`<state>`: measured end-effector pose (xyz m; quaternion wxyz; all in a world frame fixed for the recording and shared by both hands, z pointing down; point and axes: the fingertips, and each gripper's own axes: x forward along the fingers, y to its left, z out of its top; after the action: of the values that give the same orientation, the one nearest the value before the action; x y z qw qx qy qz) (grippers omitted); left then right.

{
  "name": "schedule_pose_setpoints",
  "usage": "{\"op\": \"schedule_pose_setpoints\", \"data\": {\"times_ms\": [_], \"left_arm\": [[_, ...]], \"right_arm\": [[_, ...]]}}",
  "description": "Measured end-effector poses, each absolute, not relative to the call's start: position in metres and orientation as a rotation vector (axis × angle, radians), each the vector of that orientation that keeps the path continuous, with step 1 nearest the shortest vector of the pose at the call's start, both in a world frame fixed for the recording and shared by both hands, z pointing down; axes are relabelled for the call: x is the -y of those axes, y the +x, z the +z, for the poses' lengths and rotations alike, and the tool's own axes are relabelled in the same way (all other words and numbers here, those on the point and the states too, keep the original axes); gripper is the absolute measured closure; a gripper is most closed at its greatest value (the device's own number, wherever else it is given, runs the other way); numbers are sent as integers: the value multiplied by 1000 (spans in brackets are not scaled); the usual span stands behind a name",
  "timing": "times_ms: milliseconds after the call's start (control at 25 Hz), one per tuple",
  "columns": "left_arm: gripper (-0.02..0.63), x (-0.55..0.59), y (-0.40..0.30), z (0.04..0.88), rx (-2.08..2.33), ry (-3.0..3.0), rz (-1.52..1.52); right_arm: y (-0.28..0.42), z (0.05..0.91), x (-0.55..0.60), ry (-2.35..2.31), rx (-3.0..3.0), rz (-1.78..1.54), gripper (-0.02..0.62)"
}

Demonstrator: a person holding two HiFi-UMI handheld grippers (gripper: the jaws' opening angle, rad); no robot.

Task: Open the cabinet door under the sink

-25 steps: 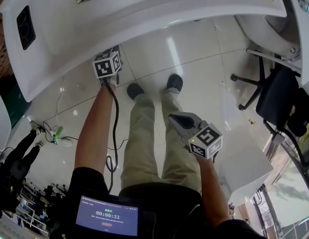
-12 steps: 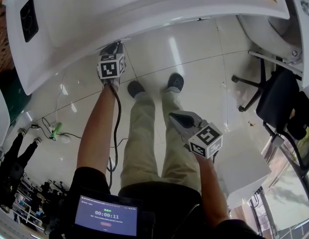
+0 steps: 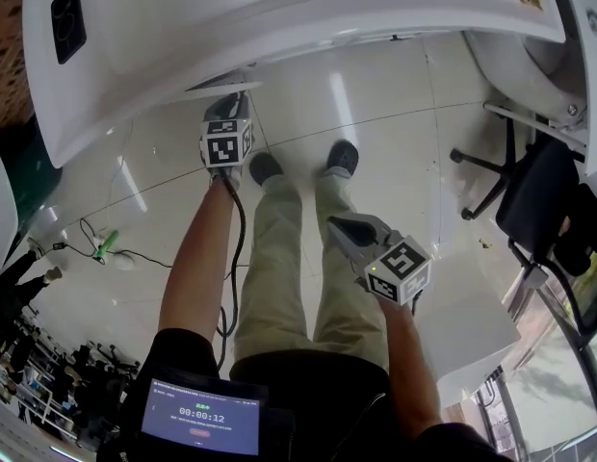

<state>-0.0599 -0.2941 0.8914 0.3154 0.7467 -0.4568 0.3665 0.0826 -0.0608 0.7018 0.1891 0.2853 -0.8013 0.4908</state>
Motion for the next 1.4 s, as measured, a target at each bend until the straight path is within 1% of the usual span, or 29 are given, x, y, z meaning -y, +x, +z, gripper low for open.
{"op": "schedule_pose_setpoints", "data": {"times_ms": [760,1400], "left_arm": [[525,261,-71,890,1251,1859,811],[523,214,-89,893,1241,1812,779]], "right_arm": [[68,699,55,767,2253,1345,603],[65,699,57,745,2246,1325,603]]}}
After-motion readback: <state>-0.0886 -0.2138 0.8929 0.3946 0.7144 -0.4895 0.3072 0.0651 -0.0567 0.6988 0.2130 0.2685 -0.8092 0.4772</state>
